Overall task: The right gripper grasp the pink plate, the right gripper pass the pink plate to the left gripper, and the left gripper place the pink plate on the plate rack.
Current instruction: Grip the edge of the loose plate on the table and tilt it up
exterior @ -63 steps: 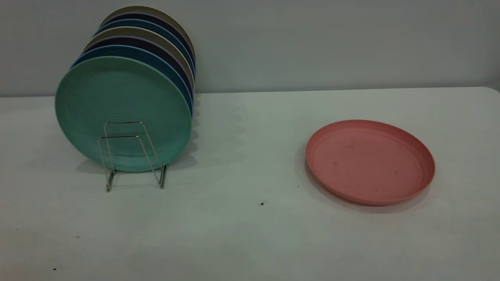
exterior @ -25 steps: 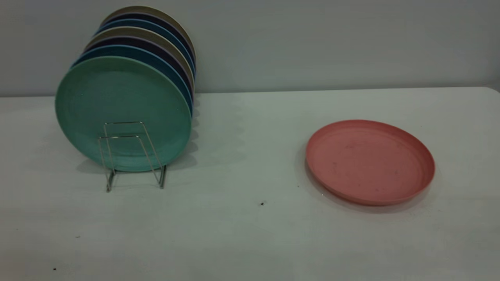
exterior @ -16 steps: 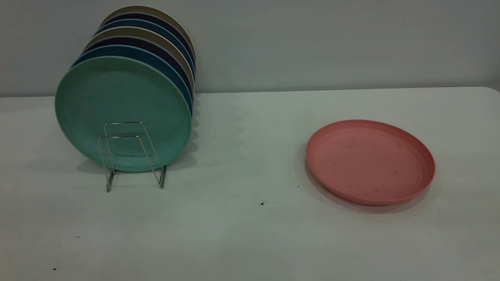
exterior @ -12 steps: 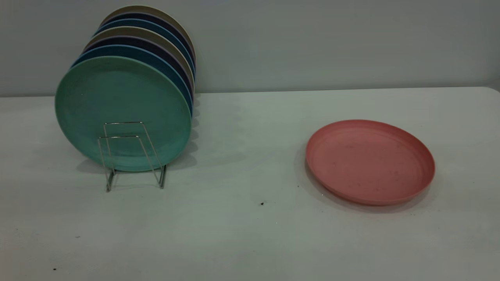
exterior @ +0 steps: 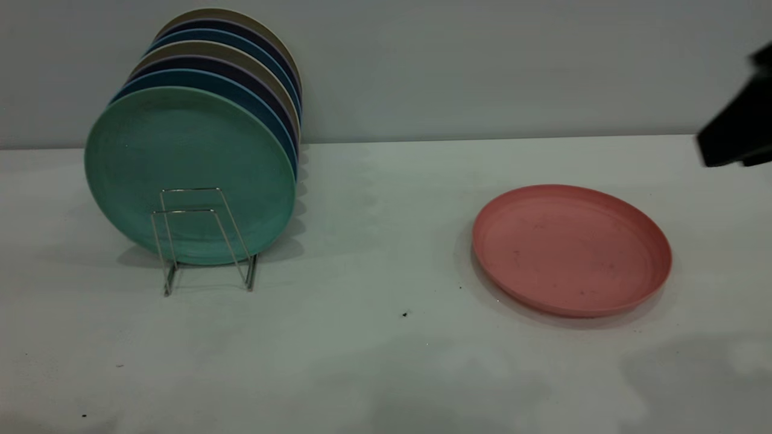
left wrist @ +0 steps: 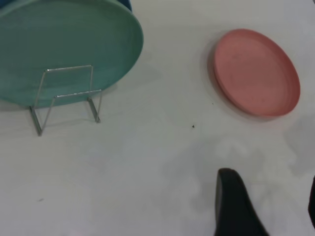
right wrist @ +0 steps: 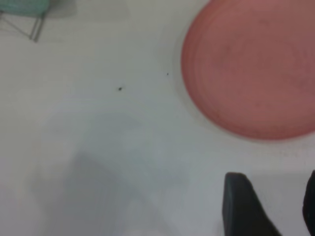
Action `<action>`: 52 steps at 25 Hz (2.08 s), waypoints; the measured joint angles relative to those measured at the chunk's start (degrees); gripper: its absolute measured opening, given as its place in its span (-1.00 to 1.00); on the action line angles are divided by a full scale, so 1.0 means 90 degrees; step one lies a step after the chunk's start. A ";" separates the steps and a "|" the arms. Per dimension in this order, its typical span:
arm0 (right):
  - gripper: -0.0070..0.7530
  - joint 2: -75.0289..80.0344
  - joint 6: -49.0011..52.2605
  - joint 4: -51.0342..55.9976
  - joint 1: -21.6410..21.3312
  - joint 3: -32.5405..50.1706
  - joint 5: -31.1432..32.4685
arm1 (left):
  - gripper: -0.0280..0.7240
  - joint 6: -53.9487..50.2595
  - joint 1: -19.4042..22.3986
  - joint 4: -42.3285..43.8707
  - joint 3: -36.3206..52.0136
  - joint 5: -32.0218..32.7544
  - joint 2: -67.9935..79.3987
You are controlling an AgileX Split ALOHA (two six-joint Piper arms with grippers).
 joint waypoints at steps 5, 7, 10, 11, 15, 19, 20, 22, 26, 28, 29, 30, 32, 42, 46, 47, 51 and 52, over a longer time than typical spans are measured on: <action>-0.14 0.1551 -0.0228 0.0084 -0.0307 -0.0807 0.0150 | 0.14 0.0102 0.0000 0.0000 0.0000 0.0038 0.0000; -0.14 0.2092 -0.0361 0.0114 -0.0566 -0.1176 0.0384 | 0.14 0.0165 0.0000 0.0000 0.0000 0.0059 0.0000; -0.14 0.2825 -0.0574 0.0254 -0.1015 -0.1708 0.0804 | 0.14 0.0178 0.0000 0.0000 0.0000 0.0059 0.0000; -0.14 0.3054 -0.0635 0.0311 -0.1120 -0.1893 0.0935 | 0.14 0.0195 0.0000 0.0000 0.0000 0.0059 0.0000; -0.14 0.3836 -0.0758 0.0398 -0.1399 -0.2522 0.1223 | 0.14 0.0236 0.0000 0.0000 0.0000 0.0059 0.0000; -0.14 0.4504 -0.0770 0.0416 -0.1540 -0.3038 0.1253 | 0.14 0.0244 0.0000 0.0000 0.0000 0.0066 0.0000; -0.14 0.4651 -0.0770 0.0416 -0.1558 -0.3137 0.1258 | 0.14 0.0244 0.0000 0.0000 0.0000 0.0075 0.0000; -0.14 0.4884 -0.0770 0.0416 -0.1610 -0.3369 0.1274 | 0.14 0.0244 0.0000 0.0000 0.0000 0.0118 0.0000; -0.14 0.5235 -0.0770 0.0425 -0.1676 -0.3742 0.1282 | 0.14 0.0244 0.0000 0.0000 0.0000 0.0258 0.0000; -0.14 0.5372 -0.0764 0.0462 -0.1689 -0.3876 0.1214 | 0.14 0.0244 0.0000 0.0000 0.0000 0.0300 0.0000; -0.14 0.5454 -0.0764 0.0480 -0.1694 -0.3938 0.1183 | 0.14 0.0244 0.0000 0.0000 0.0000 0.0324 0.0000; -0.14 0.5528 -0.0764 0.0516 -0.1694 -0.3975 0.1160 | 0.14 0.0244 0.0000 0.0000 0.0000 0.0331 0.0000; -0.14 0.5669 -0.0764 0.0626 -0.1694 -0.4078 0.1147 | 0.14 0.0244 0.0000 0.0000 0.0000 0.0339 0.0000; -0.24 0.6154 -0.0884 0.0842 -0.1694 -0.4331 0.0946 | 0.14 0.0252 0.0000 0.0000 0.0000 0.0373 0.0000; -0.26 0.6168 -0.0896 0.0915 -0.1694 -0.4331 0.0859 | 0.14 0.0258 0.0000 0.0000 0.0000 0.0372 0.0000; -0.26 0.6168 -0.0898 0.0971 -0.1694 -0.4331 0.0859 | 0.14 0.0258 0.0000 0.0000 0.0000 0.0367 0.0000; -0.27 0.6278 -0.1080 0.1418 -0.1694 -0.4332 0.0871 | 0.14 0.0258 0.0000 0.0000 0.0000 0.0320 0.0000; -0.27 0.6328 -0.1143 0.1531 -0.1694 -0.4332 0.0884 | 0.14 0.0258 0.0000 0.0000 0.0000 0.0310 0.0000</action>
